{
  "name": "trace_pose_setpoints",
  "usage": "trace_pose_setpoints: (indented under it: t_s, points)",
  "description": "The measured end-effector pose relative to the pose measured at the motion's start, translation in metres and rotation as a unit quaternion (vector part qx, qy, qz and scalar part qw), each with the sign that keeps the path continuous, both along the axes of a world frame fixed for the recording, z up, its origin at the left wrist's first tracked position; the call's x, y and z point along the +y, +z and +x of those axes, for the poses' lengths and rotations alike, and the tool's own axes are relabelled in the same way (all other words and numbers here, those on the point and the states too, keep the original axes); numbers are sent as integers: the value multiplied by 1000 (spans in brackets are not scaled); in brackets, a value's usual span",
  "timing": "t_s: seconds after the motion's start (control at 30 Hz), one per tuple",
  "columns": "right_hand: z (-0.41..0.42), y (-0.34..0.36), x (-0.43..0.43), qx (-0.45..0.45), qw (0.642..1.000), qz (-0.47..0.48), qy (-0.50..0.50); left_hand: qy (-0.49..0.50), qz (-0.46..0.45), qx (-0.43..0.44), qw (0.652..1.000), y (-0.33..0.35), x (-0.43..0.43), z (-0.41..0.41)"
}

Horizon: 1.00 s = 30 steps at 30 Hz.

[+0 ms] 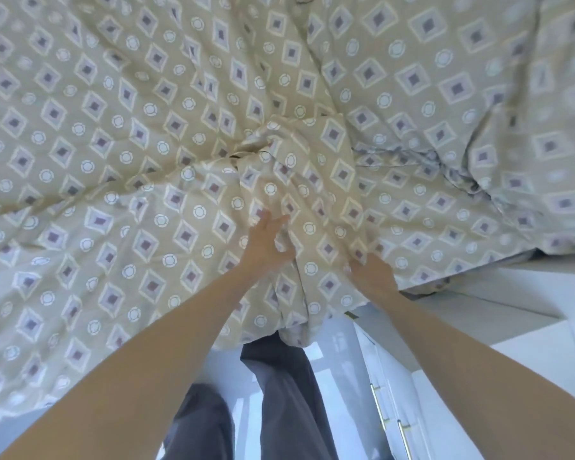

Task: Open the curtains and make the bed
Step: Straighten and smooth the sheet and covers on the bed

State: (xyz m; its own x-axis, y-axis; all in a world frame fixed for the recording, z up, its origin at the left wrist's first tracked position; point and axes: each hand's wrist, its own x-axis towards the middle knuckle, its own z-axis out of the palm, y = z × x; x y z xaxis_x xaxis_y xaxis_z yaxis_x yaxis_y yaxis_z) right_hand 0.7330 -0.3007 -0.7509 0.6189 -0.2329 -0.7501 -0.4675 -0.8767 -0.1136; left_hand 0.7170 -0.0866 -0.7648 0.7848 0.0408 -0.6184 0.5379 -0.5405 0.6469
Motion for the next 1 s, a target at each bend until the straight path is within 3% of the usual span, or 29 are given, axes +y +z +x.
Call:
trace_pose_setpoints:
  t_s: [0.2, 0.3, 0.37, 0.5, 0.57, 0.63, 0.73, 0.87, 1.0]
  points:
    - [-13, 24, -29, -131, 986, -46, 87, -81, 42, 63, 994, 13, -10, 14]
    - [-12, 19, -39, -154, 982, -43, 103, -118, 80, 90, 986, 17, -15, 29]
    - [-4, 13, -48, -119, 991, -15, 62, -82, 75, 63, 992, 14, -13, 33]
    - [4, 4, -68, -45, 999, 8, 10, 127, 122, -63, 982, 14, -29, 6]
    - [-1, 4, -68, -21, 1000, 11, 0, 179, 153, -10, 972, 15, -43, -16]
    - [-11, 3, -61, 10, 1000, 3, -4, 186, 150, 105, 965, 11, -53, -43]
    - [-28, 3, -47, -19, 999, -24, -9, 155, 62, 207, 964, 11, -60, -80]
    - [-35, 6, -43, -62, 997, -45, 17, 153, 62, 195, 967, 10, -66, -95]
    - [-25, 6, -60, -84, 996, -37, 4, 167, 146, 188, 957, 10, -55, -97]
